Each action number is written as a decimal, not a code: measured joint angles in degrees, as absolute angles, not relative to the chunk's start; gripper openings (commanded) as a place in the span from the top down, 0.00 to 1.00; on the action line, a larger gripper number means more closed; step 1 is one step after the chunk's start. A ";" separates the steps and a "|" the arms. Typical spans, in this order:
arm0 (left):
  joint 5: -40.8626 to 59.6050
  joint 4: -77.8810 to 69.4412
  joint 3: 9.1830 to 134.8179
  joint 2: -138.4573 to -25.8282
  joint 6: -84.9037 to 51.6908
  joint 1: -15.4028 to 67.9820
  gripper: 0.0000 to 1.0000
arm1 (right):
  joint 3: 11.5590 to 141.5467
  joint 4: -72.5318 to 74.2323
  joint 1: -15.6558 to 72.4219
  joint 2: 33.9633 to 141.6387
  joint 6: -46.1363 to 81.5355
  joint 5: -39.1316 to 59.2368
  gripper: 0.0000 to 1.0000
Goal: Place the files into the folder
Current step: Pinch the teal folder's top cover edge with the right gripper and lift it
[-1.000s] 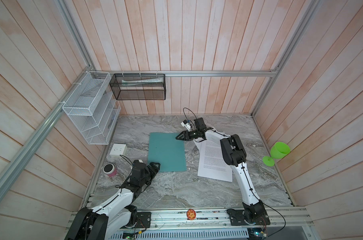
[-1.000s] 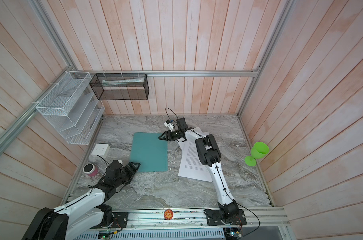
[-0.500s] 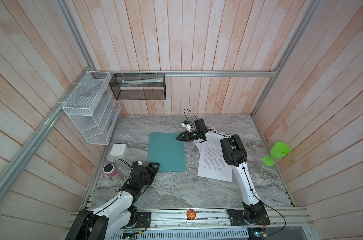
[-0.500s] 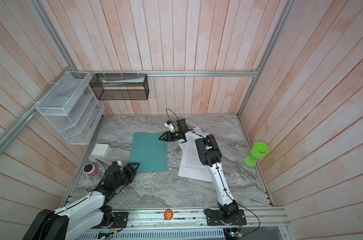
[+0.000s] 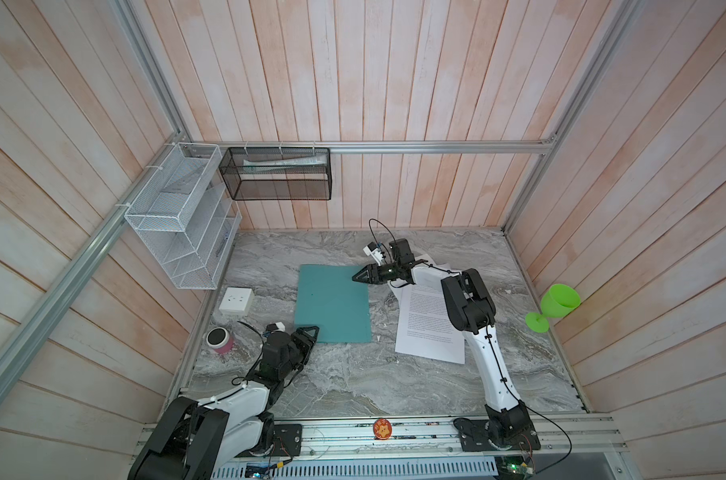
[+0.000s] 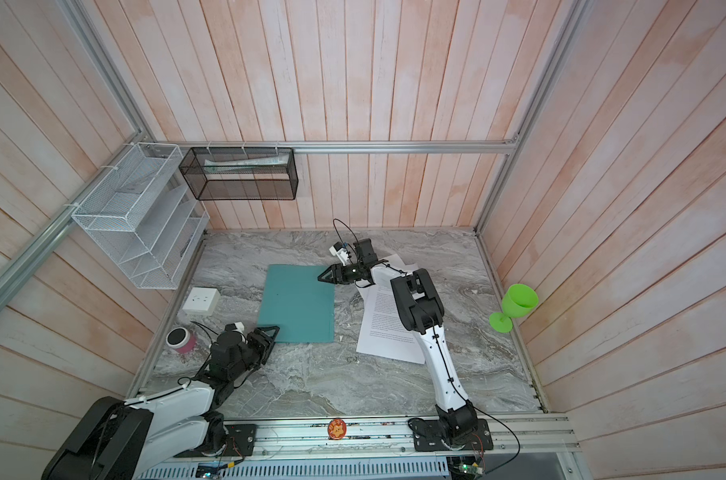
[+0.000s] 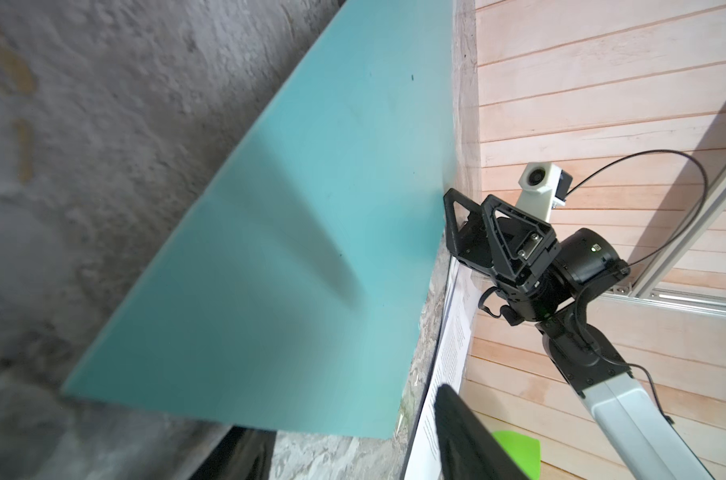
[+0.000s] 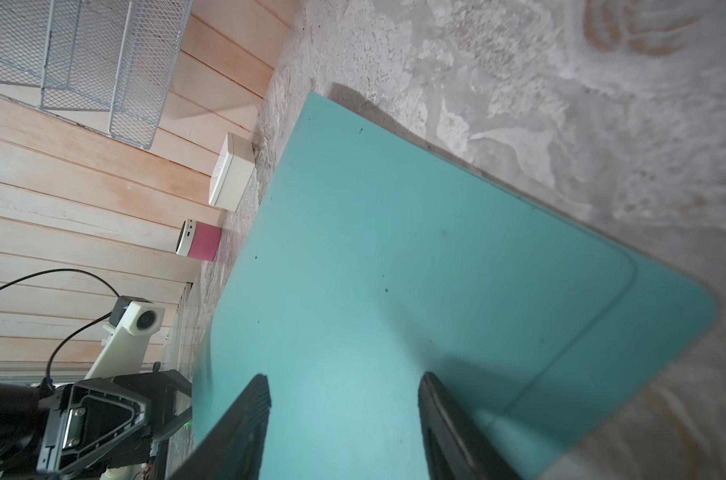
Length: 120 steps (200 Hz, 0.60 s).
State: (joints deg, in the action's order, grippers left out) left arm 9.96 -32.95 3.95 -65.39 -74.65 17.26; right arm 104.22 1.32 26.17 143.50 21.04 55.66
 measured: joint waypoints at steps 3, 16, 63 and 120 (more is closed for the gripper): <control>9.91 -33.19 3.95 -65.67 -74.63 17.26 0.39 | 104.12 1.37 26.17 143.46 21.08 55.66 0.40; 9.56 -34.63 3.95 -67.02 -74.61 17.26 0.40 | 103.77 1.67 26.17 143.33 21.23 55.66 0.40; 8.62 -41.82 5.54 -76.20 -74.37 17.43 0.49 | 101.82 3.38 26.17 142.56 21.71 56.10 0.40; 8.47 -44.80 8.60 -81.36 -73.87 18.06 0.87 | 100.42 3.90 26.17 141.86 22.15 56.49 0.41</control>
